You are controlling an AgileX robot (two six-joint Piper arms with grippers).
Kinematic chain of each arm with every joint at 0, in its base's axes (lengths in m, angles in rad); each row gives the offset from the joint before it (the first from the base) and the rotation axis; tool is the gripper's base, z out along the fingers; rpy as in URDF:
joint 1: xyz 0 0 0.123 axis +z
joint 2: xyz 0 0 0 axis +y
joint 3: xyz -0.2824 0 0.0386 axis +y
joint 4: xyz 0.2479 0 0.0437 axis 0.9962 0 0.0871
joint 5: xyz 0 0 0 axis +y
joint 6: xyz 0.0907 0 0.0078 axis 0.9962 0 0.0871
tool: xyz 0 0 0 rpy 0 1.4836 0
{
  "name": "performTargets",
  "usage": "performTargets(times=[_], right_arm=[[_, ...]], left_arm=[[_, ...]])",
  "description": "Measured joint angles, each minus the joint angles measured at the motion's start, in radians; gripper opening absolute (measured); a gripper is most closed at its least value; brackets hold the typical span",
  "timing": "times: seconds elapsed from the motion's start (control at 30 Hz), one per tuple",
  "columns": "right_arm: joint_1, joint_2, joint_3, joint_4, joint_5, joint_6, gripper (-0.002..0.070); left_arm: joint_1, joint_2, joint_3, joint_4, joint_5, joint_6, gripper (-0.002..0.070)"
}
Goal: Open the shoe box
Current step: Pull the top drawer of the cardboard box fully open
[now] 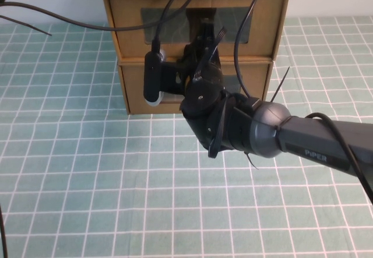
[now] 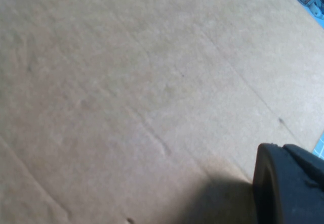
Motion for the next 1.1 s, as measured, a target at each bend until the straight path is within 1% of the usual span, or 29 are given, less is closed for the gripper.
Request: performTargets(times=[0.23,1.1], right_arm=[[0.003,0.004,0.000,-0.002,0.034,0.073,-0.0010],[0.053,0.024,0.000,0.013,0.168,0.082,-0.0011]], left_arm=[[0.002,0.000,0.000,-0.004,0.000,0.005,-0.0008],[0.019,0.002,0.000,-0.034,0.015,0.012,-0.0008]])
